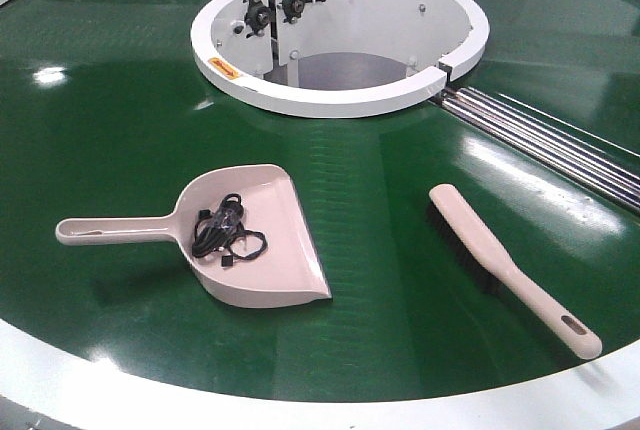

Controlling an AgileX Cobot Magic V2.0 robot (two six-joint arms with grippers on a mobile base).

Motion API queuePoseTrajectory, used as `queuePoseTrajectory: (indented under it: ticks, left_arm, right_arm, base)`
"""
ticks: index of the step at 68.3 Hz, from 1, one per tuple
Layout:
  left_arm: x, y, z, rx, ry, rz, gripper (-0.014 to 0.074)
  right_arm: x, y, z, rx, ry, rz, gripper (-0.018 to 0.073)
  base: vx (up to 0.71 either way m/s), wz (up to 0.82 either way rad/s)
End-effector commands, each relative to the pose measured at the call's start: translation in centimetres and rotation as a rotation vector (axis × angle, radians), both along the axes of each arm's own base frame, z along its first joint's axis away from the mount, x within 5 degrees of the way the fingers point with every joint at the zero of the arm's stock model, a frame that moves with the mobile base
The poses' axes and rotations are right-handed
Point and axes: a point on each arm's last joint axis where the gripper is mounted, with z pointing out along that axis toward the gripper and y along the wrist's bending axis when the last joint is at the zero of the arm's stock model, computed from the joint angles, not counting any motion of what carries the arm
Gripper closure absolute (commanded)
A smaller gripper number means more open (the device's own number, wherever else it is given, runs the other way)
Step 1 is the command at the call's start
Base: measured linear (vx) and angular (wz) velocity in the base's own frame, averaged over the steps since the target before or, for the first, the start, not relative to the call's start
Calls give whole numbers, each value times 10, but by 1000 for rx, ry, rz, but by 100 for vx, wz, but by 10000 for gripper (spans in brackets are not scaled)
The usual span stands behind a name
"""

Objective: Clean and inspect green conveyor with broom and dustpan

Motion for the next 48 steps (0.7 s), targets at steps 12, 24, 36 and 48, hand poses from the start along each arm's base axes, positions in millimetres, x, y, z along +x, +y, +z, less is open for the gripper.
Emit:
queuePoseTrajectory:
  ticks: [12,24,36,48]
  left_arm:
    - [-1,5,-24,-87,-99,97,604]
    - [-2,5,-22,-102,-129,93,604]
    - [-1,5,-23,-116,-116,94,603]
    - [-1,5,-23,-116,-116,94,603]
  right_arm:
    - [1,0,14,10,-74,-8,568]
    - [1,0,14,10,-74,-8,568]
    - [1,0,14,10,-74,-8,568]
    - [1,0,14,9,-74,-8,568]
  base:
    - [0,0]
    - [0,0]
    - [0,0]
    - [0,0]
